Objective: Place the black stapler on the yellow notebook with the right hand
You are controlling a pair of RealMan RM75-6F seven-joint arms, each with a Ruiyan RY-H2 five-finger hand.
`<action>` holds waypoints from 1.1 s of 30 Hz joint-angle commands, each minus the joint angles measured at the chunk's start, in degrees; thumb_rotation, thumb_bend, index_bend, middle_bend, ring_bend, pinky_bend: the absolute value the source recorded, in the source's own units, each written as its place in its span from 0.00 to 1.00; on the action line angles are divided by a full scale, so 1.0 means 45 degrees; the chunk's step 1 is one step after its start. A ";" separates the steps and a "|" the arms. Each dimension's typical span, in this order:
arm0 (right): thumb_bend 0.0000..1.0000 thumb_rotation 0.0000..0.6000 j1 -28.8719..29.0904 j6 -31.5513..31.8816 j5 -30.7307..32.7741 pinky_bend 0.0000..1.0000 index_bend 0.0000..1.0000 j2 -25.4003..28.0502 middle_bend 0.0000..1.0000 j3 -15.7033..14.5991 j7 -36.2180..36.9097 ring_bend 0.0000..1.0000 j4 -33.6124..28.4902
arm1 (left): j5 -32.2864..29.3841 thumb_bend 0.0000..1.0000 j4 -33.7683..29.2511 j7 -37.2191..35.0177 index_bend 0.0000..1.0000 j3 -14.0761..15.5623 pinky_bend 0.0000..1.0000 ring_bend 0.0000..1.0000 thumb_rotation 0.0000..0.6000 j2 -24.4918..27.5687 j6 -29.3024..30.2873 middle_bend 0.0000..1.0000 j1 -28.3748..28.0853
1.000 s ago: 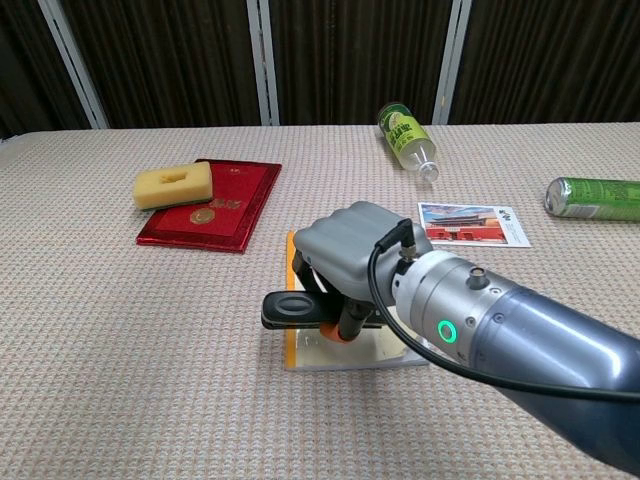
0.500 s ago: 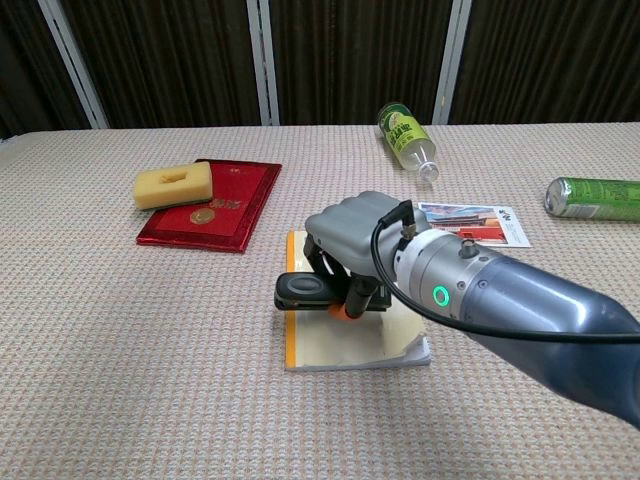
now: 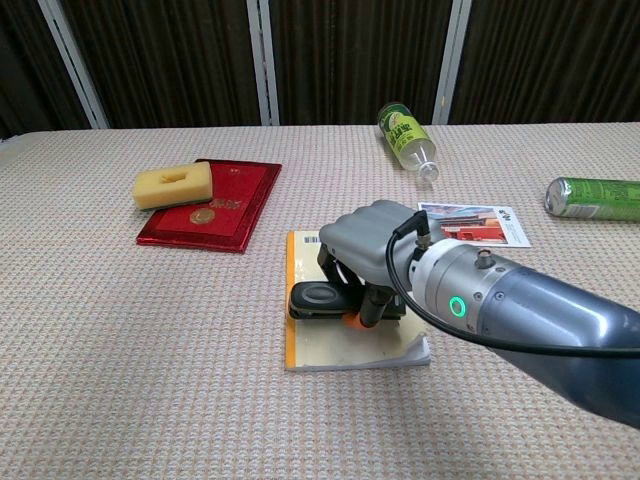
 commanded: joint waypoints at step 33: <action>0.27 1.00 -0.0976 0.4669 0.0559 0.34 0.00 0.3205 0.00 -0.1299 -0.2431 0.08 -0.5589 | 0.0433 0.32 -0.0202 -0.0197 0.00 0.0162 0.09 0.00 1.00 0.0194 0.0305 0.00 0.0100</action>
